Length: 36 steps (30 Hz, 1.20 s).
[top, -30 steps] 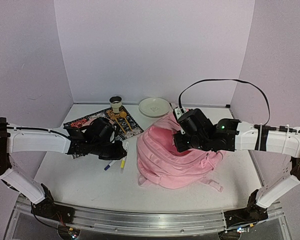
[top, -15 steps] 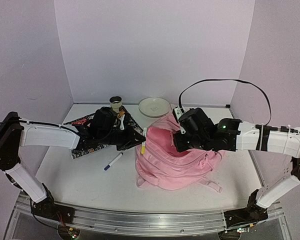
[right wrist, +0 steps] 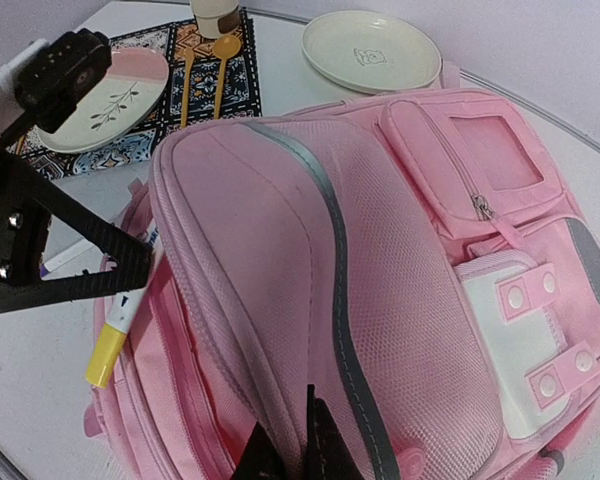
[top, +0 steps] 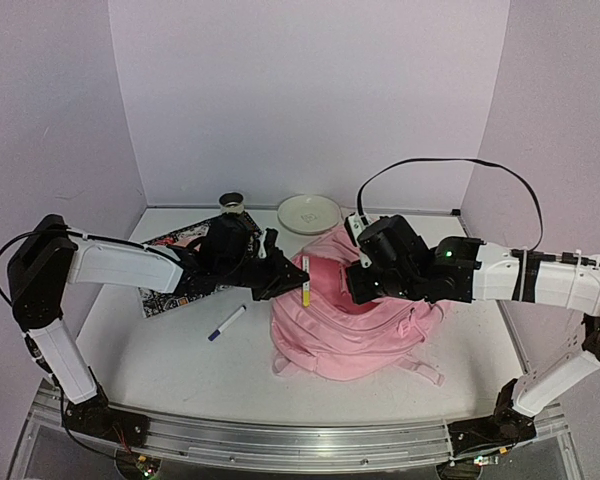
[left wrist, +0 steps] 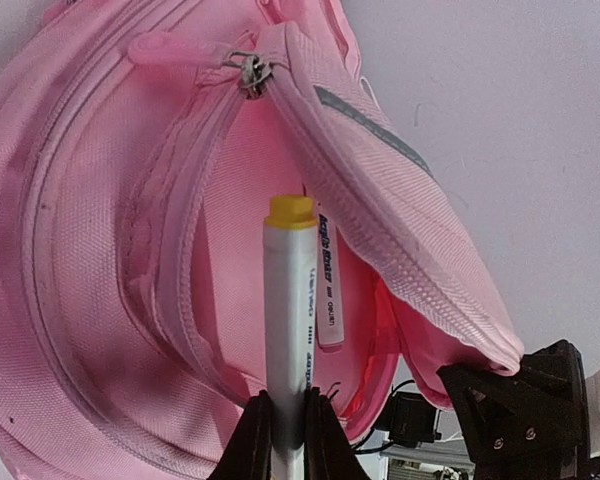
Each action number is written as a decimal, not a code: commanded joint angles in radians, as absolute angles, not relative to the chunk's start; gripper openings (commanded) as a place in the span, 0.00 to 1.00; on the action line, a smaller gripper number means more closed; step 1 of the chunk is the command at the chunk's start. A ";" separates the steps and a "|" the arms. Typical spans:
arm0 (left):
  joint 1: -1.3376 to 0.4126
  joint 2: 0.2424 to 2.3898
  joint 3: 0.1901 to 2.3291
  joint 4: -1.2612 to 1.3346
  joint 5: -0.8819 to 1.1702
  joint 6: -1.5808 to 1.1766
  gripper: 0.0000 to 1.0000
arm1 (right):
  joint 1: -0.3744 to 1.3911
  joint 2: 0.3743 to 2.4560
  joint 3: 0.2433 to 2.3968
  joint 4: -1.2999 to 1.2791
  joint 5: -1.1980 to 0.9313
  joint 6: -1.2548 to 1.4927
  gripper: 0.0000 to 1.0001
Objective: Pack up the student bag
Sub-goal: Place the pen in the upper front pocket of the bag.
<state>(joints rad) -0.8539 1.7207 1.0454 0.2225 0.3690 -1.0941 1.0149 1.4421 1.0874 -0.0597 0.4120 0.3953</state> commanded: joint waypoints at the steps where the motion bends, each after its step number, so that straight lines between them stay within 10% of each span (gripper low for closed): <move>1: -0.867 1.718 1.102 0.281 0.393 -1.116 0.00 | 1.029 1.369 1.129 0.070 0.380 0.395 0.00; 22: -0.888 1.914 1.253 0.397 0.291 -1.249 0.07 | 1.031 1.374 1.106 0.095 0.359 0.417 0.00; 36: -0.899 1.800 1.135 0.407 0.201 -1.087 0.53 | 1.032 1.349 1.083 0.094 0.415 0.411 0.00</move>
<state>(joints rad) -0.9012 1.8878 1.1641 0.3567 0.2482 -1.1726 1.0152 1.4167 1.0680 -0.0224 0.3987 0.4133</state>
